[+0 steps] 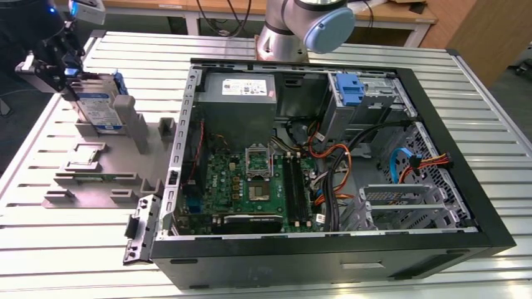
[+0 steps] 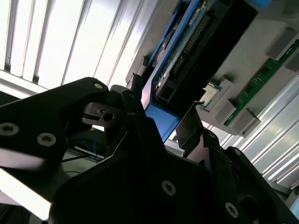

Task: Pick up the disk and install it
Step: 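Pick up the disk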

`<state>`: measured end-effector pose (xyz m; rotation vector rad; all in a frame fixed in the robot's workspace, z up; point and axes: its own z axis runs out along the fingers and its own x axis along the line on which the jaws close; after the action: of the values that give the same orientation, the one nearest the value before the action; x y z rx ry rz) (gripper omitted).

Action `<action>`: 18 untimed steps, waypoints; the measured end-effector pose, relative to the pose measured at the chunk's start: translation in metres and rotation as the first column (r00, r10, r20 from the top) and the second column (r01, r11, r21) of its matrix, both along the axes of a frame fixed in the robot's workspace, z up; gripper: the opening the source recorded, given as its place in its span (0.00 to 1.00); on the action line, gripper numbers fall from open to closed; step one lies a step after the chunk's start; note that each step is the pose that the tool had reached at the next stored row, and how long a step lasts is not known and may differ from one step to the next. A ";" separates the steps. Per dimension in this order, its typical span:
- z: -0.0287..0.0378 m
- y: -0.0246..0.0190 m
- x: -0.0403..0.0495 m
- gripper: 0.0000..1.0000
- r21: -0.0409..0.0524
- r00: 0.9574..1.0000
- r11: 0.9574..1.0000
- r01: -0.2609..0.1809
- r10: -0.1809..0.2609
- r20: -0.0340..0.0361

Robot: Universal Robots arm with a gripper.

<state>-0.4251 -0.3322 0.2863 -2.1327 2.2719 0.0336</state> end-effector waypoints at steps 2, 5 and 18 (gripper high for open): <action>-0.0004 0.0001 -0.0017 0.54 0.001 1.000 1.000 0.000 0.000 0.002; -0.0007 0.0001 -0.0037 0.54 0.001 1.000 1.000 0.000 0.000 0.004; -0.0007 0.0009 -0.0038 0.46 0.001 1.000 1.000 0.000 0.000 0.004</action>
<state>-0.4289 -0.3313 0.2856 -2.1304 2.2697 0.0304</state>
